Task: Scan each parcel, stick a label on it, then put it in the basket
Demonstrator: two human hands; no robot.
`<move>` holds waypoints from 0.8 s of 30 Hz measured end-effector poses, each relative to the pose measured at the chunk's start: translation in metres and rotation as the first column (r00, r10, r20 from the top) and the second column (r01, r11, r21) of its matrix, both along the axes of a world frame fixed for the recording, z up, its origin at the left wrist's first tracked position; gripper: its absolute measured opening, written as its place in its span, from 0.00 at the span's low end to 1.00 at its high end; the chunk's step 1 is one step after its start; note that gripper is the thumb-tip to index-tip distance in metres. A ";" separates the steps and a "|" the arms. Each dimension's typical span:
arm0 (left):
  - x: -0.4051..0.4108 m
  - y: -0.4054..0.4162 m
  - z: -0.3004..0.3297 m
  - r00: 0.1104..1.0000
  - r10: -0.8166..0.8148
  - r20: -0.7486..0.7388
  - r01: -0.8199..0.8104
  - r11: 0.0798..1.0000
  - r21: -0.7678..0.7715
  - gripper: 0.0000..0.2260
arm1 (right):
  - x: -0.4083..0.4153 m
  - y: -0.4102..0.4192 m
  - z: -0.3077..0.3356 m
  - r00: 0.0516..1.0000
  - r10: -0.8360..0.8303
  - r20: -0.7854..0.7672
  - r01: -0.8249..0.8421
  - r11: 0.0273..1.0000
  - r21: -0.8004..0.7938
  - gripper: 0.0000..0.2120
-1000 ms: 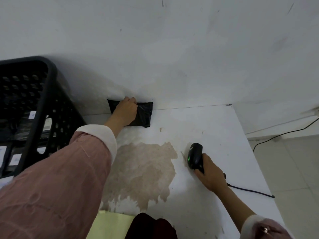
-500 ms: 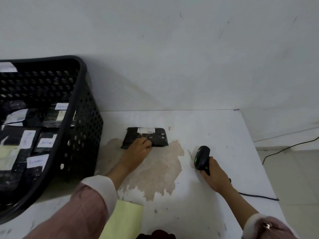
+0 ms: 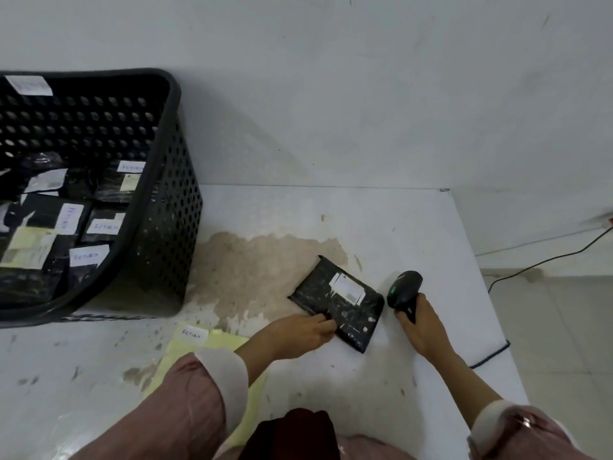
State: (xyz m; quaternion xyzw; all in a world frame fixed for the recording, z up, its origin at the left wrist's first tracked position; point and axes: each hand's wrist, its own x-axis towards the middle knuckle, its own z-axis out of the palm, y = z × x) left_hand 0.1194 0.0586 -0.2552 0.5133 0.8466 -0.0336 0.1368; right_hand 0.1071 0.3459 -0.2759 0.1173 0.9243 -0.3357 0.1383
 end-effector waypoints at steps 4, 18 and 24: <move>0.009 0.000 0.004 0.979 0.156 0.131 -0.174 0.974 0.144 0.19 | 0.017 0.005 0.006 0.999 -0.037 0.004 0.037 0.999 0.005 0.15; 0.018 0.013 0.008 0.747 0.635 0.198 -0.572 0.765 -0.296 0.40 | 0.037 -0.027 0.096 0.999 -0.049 -0.006 0.047 0.973 -0.225 0.12; 0.035 0.017 0.016 0.734 0.631 0.253 -0.544 0.768 -0.338 0.42 | 0.031 -0.054 0.156 0.995 -0.099 0.005 0.096 0.950 -0.298 0.16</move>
